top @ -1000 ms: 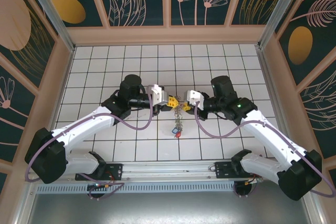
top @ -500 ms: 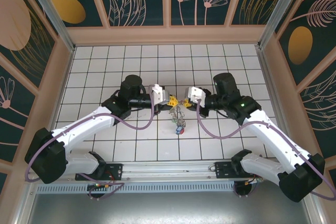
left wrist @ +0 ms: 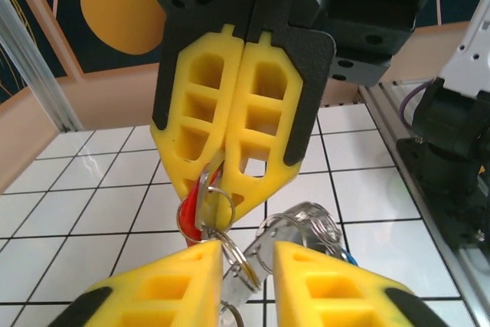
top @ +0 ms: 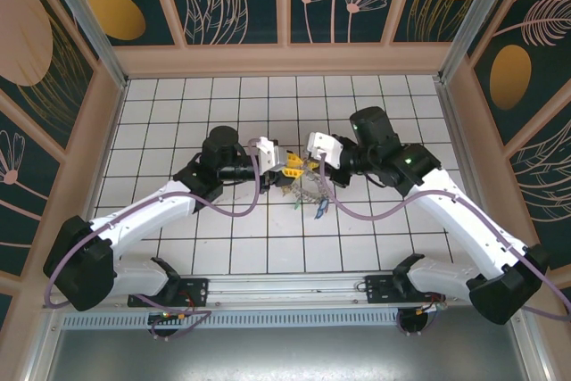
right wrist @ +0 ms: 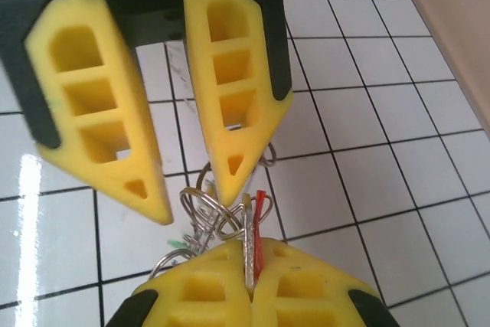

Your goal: Put the keys on the keyring

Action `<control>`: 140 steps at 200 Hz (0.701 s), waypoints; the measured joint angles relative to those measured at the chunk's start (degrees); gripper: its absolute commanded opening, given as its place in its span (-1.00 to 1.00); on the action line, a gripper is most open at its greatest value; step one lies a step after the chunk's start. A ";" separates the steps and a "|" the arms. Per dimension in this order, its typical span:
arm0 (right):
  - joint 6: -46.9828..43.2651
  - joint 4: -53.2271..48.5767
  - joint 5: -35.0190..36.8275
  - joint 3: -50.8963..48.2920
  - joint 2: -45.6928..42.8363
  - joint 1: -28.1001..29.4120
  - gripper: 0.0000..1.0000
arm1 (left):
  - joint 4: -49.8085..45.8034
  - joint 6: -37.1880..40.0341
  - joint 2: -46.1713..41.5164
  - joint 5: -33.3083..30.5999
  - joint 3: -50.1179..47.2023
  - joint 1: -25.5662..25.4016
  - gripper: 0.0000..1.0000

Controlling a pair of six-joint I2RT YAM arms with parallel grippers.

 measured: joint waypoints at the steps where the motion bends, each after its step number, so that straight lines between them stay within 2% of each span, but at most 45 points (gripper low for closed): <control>1: -0.09 -0.02 0.24 0.02 0.02 0.11 -1.00 | 0.07 0.00 0.00 0.00 -0.04 0.00 -0.38; 31: -4.50 -0.20 12.00 0.15 0.04 4.87 -1.00 | 0.81 -1.27 -1.49 0.00 -2.36 0.39 -0.22; 83: -21.20 3.72 33.81 -0.13 0.90 11.47 -1.00 | 0.98 -2.80 -9.05 0.11 -5.68 4.00 -0.19; 119: -35.58 11.37 43.19 -2.91 0.96 12.39 -1.00 | 1.16 -2.84 -14.27 -1.84 -7.28 5.92 -0.19; 140: -45.46 18.10 46.80 -4.92 0.96 12.85 -1.00 | 1.31 -2.82 -17.05 -6.62 -8.74 6.75 -0.18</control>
